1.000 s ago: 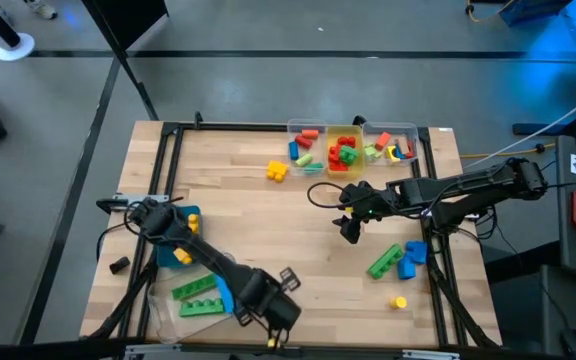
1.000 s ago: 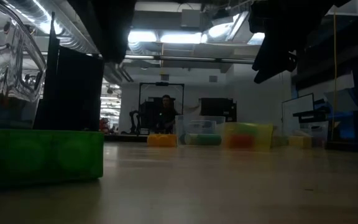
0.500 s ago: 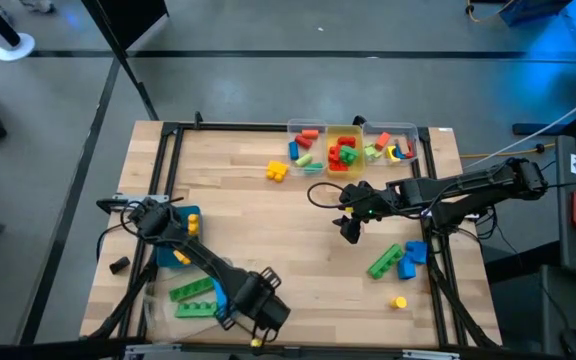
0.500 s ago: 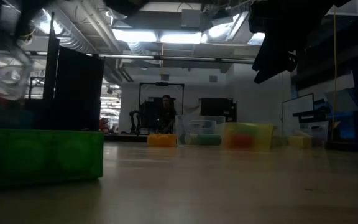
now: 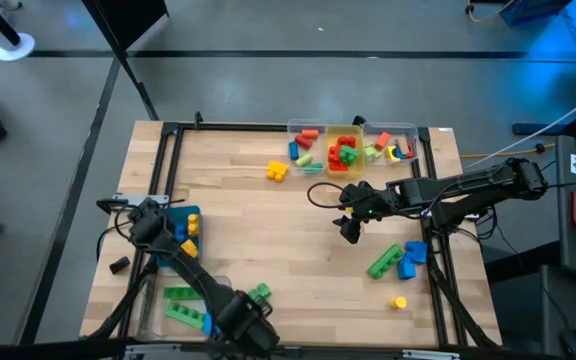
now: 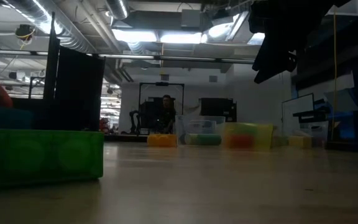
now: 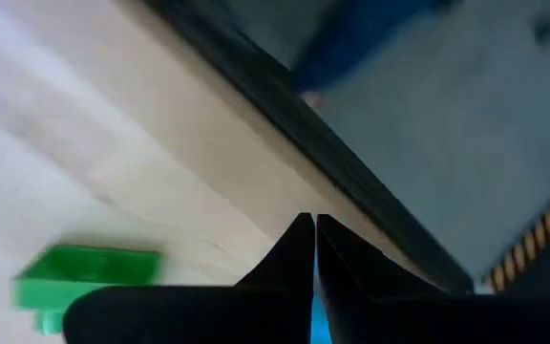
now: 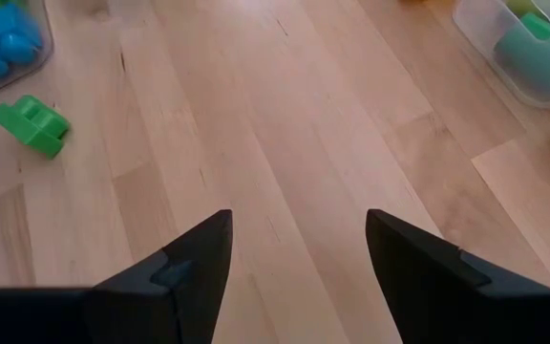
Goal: Sort blocks by size
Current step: Put the green 2 stud game piece into the yellow bin
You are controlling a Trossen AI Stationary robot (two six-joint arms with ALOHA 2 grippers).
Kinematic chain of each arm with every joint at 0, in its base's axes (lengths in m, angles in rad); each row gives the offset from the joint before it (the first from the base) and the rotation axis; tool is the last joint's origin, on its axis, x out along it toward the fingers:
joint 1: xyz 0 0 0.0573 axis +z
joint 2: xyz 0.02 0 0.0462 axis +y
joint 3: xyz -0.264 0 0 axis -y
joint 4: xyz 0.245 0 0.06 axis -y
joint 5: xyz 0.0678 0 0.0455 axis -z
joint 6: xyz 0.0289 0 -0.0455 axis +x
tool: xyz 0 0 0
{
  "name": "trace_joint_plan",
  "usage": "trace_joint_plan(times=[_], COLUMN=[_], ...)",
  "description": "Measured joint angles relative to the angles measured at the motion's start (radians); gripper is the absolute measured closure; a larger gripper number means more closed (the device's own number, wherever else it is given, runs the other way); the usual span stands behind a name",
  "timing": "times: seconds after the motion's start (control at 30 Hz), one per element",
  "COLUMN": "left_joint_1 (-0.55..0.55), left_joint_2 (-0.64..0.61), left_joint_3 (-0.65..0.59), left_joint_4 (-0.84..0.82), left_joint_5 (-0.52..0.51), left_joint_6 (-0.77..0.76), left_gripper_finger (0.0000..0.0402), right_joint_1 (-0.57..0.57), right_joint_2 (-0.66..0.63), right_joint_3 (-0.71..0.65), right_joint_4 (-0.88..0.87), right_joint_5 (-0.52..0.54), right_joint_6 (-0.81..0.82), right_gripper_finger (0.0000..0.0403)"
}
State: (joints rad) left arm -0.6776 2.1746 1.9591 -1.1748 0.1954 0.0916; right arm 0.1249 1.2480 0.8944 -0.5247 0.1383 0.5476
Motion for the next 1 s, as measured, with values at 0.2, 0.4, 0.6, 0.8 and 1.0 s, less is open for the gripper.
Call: trace_joint_plan(times=[0.2, 0.4, 0.6, 0.8, 1.0], left_joint_1=[0.041, 0.067, 0.078, 0.097, 0.121], left_joint_2=[-0.011, -0.008, -0.007, -0.005, -0.005], left_joint_3=[0.001, -0.004, -0.053, -0.117, -0.157], left_joint_4=[0.119, 0.113, 0.112, 0.097, 0.091], left_joint_5=[-0.061, -0.186, -0.247, -0.312, -0.333], left_joint_6=[-0.241, -0.547, -0.600, -0.779, -0.922], left_gripper_finger=[0.0398, 0.0379, 0.0307, 0.0245, 0.0235], right_joint_1=[0.000, 0.000, 0.000, 0.000, 0.000], right_joint_2=[0.000, 0.000, 0.000, 0.000, 0.000], right_joint_3=[0.000, 0.000, 0.000, 0.000, 0.000], right_joint_4=[0.001, 0.000, 0.001, 0.000, 0.000], right_joint_5=[0.000, 0.000, 0.000, 0.000, 0.000], right_joint_6=[0.000, 0.000, 0.000, -0.002, -0.002], right_gripper_finger=[0.0162, 0.0162, 0.0162, 0.0162, 0.0162])
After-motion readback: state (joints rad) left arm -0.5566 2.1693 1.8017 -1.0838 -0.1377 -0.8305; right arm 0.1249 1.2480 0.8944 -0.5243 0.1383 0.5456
